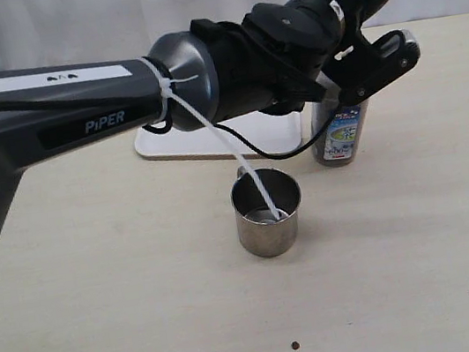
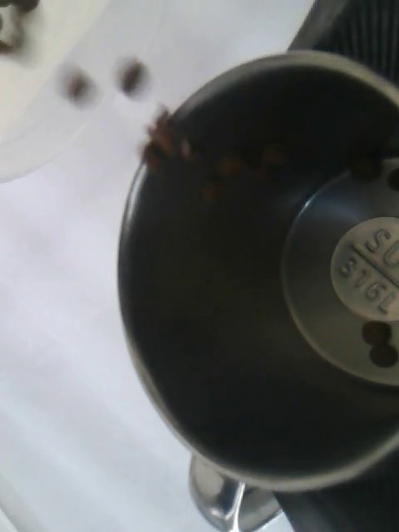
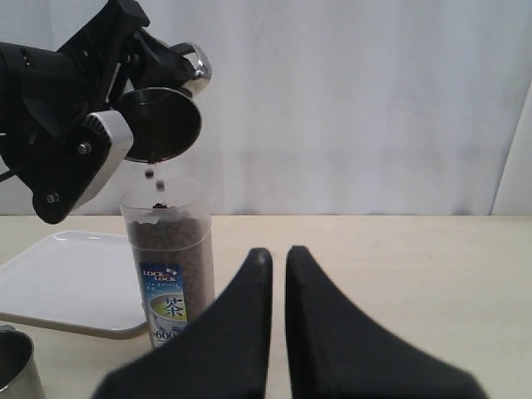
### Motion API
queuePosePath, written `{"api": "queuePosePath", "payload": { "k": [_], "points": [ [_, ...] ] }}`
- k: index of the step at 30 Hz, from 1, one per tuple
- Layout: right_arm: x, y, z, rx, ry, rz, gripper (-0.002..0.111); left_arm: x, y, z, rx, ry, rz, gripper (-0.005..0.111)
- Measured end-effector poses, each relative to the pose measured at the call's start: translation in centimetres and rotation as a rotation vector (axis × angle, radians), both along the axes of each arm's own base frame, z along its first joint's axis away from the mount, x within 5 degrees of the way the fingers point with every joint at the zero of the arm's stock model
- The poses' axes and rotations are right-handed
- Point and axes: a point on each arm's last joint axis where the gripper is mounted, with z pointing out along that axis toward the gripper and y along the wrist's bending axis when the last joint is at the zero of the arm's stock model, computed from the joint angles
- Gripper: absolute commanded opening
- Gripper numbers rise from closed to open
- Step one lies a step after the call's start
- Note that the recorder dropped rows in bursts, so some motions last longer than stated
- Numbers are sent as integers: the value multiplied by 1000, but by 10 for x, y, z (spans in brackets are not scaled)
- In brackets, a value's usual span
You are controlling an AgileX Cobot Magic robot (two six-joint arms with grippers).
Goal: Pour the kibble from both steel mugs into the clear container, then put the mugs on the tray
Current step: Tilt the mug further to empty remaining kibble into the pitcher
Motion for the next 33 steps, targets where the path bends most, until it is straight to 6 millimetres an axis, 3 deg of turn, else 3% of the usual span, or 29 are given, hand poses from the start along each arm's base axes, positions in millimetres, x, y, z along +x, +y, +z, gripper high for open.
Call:
{"api": "queuePosePath", "payload": {
  "k": [14, 33],
  "points": [
    [0, 0, 0, 0, 0, 0, 5, 4, 5, 6, 70, -75, 57, 0],
    [0, 0, 0, 0, 0, 0, 5, 8, 6, -10, 138, -100, 124, 0]
  ]
}}
